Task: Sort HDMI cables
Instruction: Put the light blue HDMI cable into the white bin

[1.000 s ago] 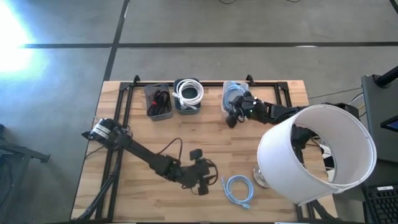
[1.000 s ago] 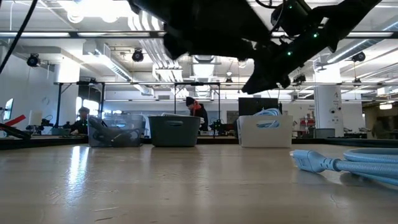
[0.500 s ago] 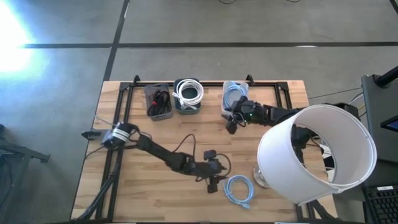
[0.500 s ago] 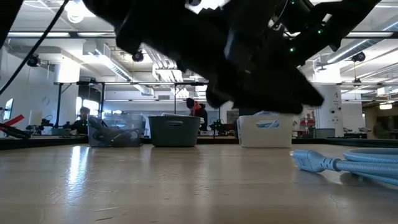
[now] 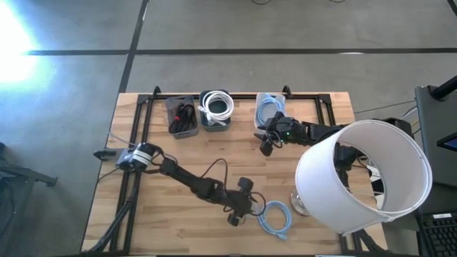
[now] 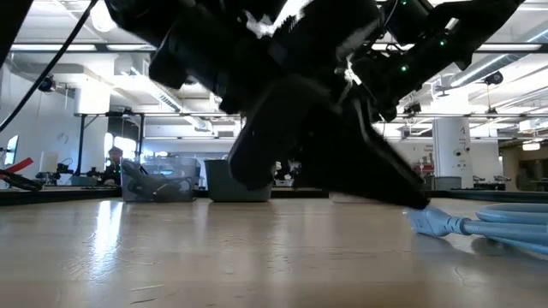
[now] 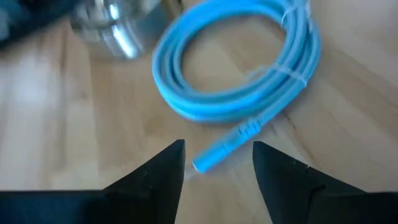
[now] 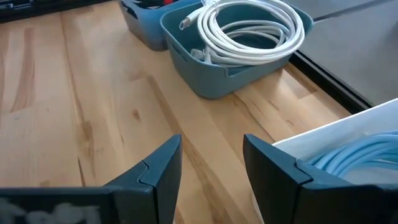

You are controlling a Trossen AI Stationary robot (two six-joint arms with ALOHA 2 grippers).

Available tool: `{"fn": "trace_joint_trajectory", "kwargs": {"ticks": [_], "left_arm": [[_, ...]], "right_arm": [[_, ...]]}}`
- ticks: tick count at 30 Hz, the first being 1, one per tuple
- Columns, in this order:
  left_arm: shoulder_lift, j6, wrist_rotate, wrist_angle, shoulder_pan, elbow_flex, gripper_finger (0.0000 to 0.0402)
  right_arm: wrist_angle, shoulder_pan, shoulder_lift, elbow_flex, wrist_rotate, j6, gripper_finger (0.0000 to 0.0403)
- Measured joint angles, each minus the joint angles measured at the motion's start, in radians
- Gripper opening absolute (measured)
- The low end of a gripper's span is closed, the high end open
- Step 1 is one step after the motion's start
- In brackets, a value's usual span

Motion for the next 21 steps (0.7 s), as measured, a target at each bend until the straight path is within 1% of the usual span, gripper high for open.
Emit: {"fn": "trace_joint_trajectory", "kwargs": {"ticks": [5,10,11,14,16,21], "left_arm": [[0.002,0.133,0.013,0.008,0.001,0.008,0.0193],[0.047,0.179,0.104,0.037,0.003,0.008,0.0193],[0.059,0.186,0.104,0.057,0.003,0.008,0.0193],[0.097,0.193,0.093,0.120,0.006,0.011,0.0193],[0.107,0.176,0.087,0.125,0.009,0.011,0.0192],[0.098,0.126,0.087,0.056,0.011,0.013,0.0172]], "right_arm": [[-0.004,0.000,0.000,0.000,0.000,0.000,0.0164],[-0.005,0.000,0.000,0.000,0.000,0.000,0.0164],[-0.006,0.000,0.000,0.000,0.000,0.000,0.0164],[-0.006,0.000,0.000,0.000,0.000,0.000,0.0164],[-0.006,0.000,0.000,0.000,0.000,0.000,0.0164],[-0.007,0.000,0.000,0.000,0.000,0.000,0.0164]]}}
